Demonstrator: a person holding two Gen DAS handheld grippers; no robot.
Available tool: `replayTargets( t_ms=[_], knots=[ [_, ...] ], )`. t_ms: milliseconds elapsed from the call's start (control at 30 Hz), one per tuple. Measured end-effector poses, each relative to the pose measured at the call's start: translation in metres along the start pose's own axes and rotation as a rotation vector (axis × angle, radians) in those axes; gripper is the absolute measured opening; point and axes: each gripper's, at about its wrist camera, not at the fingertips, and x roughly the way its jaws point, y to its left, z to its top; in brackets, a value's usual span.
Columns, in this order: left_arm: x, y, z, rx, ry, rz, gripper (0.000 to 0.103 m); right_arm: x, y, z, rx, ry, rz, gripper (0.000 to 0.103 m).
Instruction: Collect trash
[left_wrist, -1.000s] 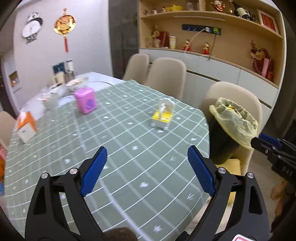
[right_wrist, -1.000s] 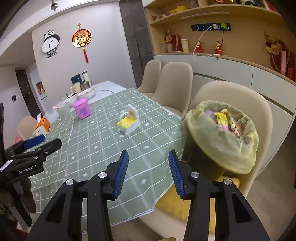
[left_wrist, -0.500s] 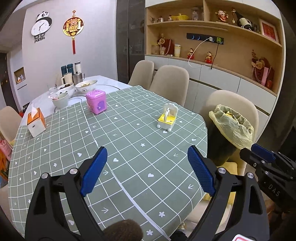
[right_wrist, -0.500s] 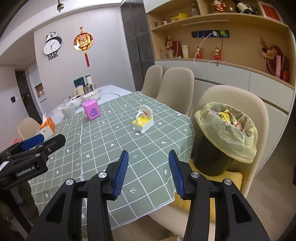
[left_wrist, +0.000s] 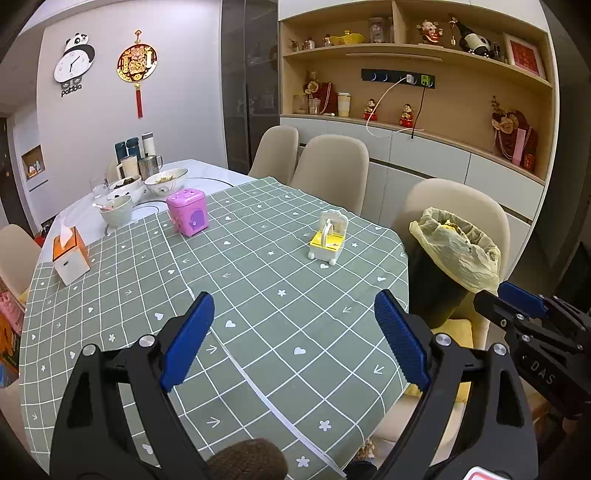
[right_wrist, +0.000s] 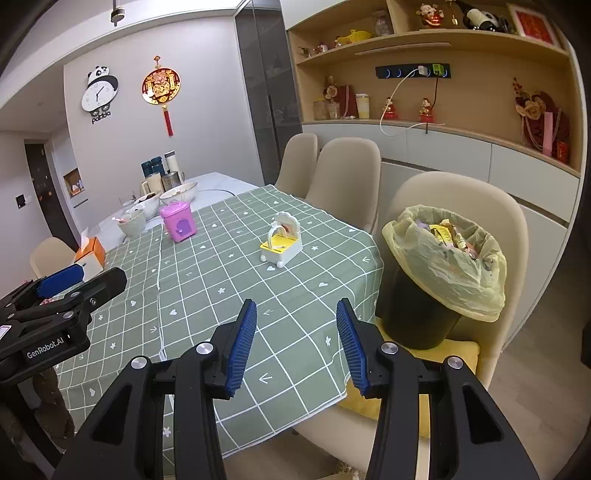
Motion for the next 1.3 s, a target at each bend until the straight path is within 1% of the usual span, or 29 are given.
replayTargets(
  t_ms=[633,1300],
  knots=[
    [-0.002,-0.008,-0.002,0.029,0.007,-0.043,0.084,-0.008,-0.006,-0.004,0.015,-0.009,-0.028,0.043],
    [-0.002,-0.014,-0.003,0.039,0.012,-0.063,0.084,-0.010,-0.012,-0.001,0.022,-0.010,-0.045,0.043]
  ],
)
